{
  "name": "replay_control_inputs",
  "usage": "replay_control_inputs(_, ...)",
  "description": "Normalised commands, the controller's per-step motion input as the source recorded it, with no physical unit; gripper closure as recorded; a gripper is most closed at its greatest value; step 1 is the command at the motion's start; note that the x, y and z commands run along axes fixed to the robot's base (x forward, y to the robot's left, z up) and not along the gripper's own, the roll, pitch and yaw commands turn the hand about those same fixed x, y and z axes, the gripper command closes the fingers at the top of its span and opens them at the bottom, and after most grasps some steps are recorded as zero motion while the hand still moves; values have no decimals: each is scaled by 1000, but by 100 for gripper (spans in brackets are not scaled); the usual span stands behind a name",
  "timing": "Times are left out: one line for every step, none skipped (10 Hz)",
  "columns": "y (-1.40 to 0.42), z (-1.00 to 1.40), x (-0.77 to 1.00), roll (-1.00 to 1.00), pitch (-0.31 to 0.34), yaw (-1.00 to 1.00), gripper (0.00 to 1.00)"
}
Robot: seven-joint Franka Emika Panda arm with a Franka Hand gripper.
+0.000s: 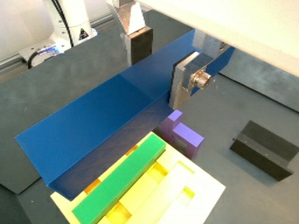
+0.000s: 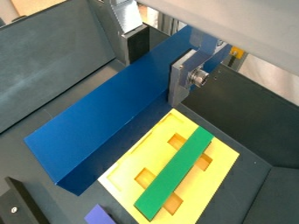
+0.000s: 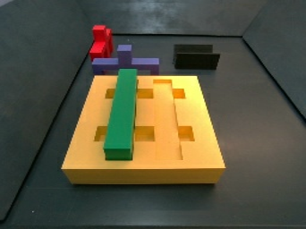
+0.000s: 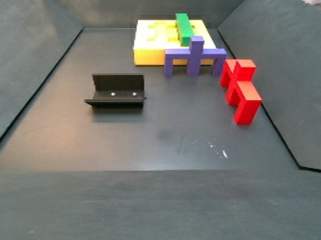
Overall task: Pick up the blue object. Move up. Move to above the board. Insert the blue object.
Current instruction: Insert the blue object.
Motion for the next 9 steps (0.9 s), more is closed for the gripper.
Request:
replay_control_inputs(-34,-651,294,-64,-61,0,100)
replay_control_inputs(-74,-786,357,-30,-111,0,100)
replay_control_inputs(-14,-877,406,-14,-109,0,100)
replay_control_inputs(-80,-877,194,76,-136,0,100)
replay_control_inputs(-86,-866,91,144,-119,0,100)
replay_control_inputs(-74,-891,131,163,-86,6,100)
replay_control_inputs(-89,-831,11,150,-143,0,100)
replay_control_inputs(-149,-800,0,166,-167,0,100)
replay_control_inputs(-123,-829,6,157,-149,0,100)
